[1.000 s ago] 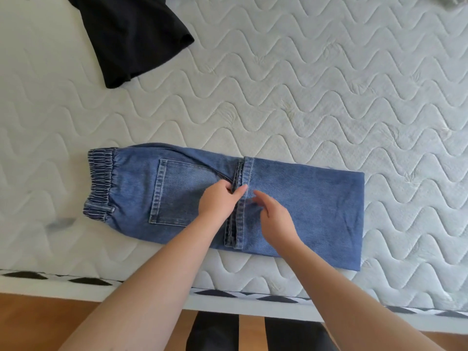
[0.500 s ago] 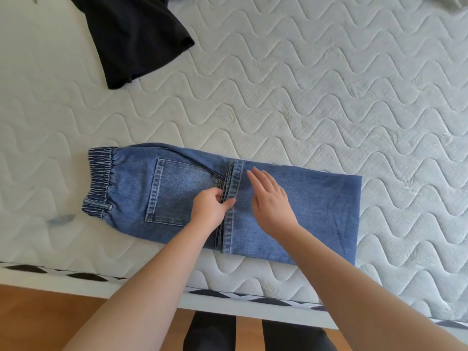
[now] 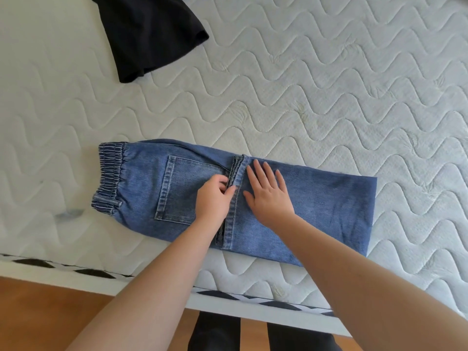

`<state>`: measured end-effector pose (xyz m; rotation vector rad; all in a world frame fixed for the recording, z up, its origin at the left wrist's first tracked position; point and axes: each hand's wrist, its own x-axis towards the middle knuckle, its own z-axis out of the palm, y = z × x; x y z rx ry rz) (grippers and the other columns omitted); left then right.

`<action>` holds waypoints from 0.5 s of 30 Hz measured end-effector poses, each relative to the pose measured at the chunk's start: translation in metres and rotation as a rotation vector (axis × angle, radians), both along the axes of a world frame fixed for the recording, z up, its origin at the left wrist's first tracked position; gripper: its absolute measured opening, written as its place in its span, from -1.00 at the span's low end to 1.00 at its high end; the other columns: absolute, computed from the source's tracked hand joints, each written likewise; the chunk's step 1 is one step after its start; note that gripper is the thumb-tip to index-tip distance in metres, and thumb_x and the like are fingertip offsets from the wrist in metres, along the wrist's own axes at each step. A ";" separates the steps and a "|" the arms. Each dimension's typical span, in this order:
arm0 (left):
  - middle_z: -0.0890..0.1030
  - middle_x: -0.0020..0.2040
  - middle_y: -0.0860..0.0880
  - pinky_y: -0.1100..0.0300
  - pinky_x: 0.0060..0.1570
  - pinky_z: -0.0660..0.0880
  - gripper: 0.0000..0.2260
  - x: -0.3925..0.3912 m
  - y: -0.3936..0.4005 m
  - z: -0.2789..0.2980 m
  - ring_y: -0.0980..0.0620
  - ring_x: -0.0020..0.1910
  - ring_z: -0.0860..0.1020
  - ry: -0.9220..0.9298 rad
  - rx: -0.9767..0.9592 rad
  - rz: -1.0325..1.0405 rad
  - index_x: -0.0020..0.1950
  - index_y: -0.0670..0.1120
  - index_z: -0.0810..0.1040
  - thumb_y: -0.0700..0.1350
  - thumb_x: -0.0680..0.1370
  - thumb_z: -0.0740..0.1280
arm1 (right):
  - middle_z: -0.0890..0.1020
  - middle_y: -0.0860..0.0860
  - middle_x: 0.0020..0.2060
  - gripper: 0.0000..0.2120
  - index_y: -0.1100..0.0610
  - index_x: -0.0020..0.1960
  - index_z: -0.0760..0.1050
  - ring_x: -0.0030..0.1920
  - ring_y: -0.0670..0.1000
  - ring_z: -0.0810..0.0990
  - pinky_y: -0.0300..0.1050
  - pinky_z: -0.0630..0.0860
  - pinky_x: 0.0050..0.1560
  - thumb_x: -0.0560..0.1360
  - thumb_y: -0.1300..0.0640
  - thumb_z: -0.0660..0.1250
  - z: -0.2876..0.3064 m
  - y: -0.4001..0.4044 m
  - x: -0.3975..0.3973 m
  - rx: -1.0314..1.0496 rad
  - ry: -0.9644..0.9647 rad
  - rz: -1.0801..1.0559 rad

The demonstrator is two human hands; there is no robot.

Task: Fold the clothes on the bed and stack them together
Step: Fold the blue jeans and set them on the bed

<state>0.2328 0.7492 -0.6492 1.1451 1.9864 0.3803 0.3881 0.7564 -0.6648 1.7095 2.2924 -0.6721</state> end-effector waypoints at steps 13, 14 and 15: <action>0.54 -0.13 0.01 0.08 -0.16 0.48 -0.92 -0.070 -0.006 0.009 0.02 -0.20 0.51 0.128 0.195 -0.071 0.00 -0.08 0.57 -0.09 0.59 0.34 | -0.01 0.07 0.59 -0.41 0.10 0.60 -0.03 0.58 0.13 -0.04 0.11 -0.03 0.55 0.66 -0.06 0.05 0.002 -0.005 -0.034 0.077 0.109 -0.049; 0.55 -0.13 0.01 0.06 -0.15 0.49 -0.93 -0.085 -0.008 0.011 0.02 -0.20 0.50 0.145 0.226 -0.088 0.02 -0.08 0.58 -0.11 0.59 0.34 | -0.06 0.07 0.60 -0.39 0.08 0.61 -0.07 0.59 0.13 -0.08 0.13 -0.06 0.55 0.65 -0.13 0.01 -0.001 -0.005 -0.039 0.055 0.068 -0.055; 0.56 -0.12 -0.01 0.04 -0.13 0.50 -0.92 -0.100 -0.010 0.012 0.00 -0.18 0.51 0.176 0.252 -0.100 0.03 -0.09 0.59 -0.13 0.58 0.34 | -0.11 0.06 0.60 -0.36 0.07 0.61 -0.11 0.59 0.13 -0.13 0.14 -0.10 0.55 0.65 -0.18 -0.03 -0.003 -0.004 -0.044 0.036 0.024 -0.069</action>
